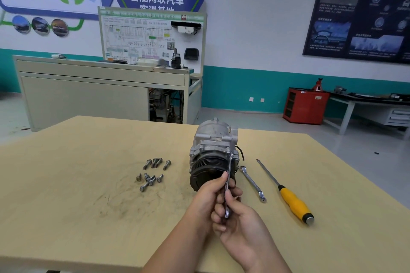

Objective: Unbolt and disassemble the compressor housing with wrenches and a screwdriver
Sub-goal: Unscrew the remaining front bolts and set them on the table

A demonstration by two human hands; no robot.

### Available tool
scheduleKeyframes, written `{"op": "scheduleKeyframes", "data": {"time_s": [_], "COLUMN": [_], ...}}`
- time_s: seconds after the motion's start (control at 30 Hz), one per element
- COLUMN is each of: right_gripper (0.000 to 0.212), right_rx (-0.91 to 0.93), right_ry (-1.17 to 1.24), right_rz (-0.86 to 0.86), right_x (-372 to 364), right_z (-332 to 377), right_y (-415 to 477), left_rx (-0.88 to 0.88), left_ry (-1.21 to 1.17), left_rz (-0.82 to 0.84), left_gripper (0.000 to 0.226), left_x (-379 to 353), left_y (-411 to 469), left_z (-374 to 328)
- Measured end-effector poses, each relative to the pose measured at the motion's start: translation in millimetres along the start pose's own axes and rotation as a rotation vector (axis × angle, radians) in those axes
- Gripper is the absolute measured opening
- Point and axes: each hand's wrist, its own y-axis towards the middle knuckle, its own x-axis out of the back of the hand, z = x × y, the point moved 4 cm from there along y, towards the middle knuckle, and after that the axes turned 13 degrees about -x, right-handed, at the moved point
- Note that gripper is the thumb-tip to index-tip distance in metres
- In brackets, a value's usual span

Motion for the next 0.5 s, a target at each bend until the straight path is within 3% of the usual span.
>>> {"op": "scheduleKeyframes", "data": {"time_s": [0.33,0.5], "right_gripper": [0.029,0.031], "right_rx": [0.239,0.353], "right_ry": [-0.299,-0.460], "right_rz": [-0.233,-0.356], "right_x": [16.3,13.4], "right_z": [17.0,20.6], "right_y": [-6.3,-11.6], "left_rx": [-0.064,-0.075], "left_ry": [-0.026,-0.052], "left_rz": [0.102,0.055], "left_gripper": [0.034,0.029], "left_x": [-10.2,-6.6], "left_y": [-0.6,2.2], "left_z": [-6.2,-4.6]}}
